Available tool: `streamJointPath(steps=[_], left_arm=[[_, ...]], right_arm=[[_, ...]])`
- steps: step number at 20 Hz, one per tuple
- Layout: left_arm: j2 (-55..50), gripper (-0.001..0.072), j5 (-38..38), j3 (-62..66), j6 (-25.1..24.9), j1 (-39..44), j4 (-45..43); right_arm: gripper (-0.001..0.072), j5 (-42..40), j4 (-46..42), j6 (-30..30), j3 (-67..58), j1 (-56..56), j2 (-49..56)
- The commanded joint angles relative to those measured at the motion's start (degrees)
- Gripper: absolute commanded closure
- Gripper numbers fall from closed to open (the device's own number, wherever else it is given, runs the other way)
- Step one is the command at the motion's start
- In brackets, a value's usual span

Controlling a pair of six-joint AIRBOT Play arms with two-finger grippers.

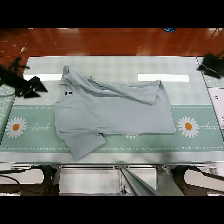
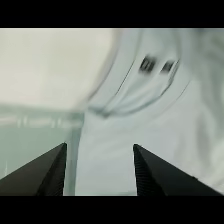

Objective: Fold the shirts.

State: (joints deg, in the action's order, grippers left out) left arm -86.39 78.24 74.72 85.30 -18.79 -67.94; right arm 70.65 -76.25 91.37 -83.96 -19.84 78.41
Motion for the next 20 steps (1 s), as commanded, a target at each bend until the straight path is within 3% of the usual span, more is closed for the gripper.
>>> streamJointPath(steps=[1,5,8,14,20], left_arm=[[8.61,0.0203,-1.31,-14.23,-1.14,-4.96,-1.07],[19.45,0.0203,-5.46,-30.38,-8.90,-9.49,13.11],[22.91,0.0203,-3.91,-36.48,-11.45,-12.66,14.43],[22.95,0.0203,-1.99,-44.54,-13.33,-15.85,14.64],[21.57,0.0204,-14.97,-50.56,-13.73,-11.37,17.49]], right_arm=[[0.0304,-4.02,-3.72,0.13,16.52,-6.23,-12.33],[0.0303,-9.51,11.91,-5.92,40.85,-7.67,-24.70],[0.0304,-8.72,23.10,-10.69,50.66,-7.67,-30.14],[0.0304,-3.78,23.82,-13.29,53.27,-7.67,-31.98],[0.0304,-3.43,23.89,-13.20,53.27,-7.67,-31.98]])
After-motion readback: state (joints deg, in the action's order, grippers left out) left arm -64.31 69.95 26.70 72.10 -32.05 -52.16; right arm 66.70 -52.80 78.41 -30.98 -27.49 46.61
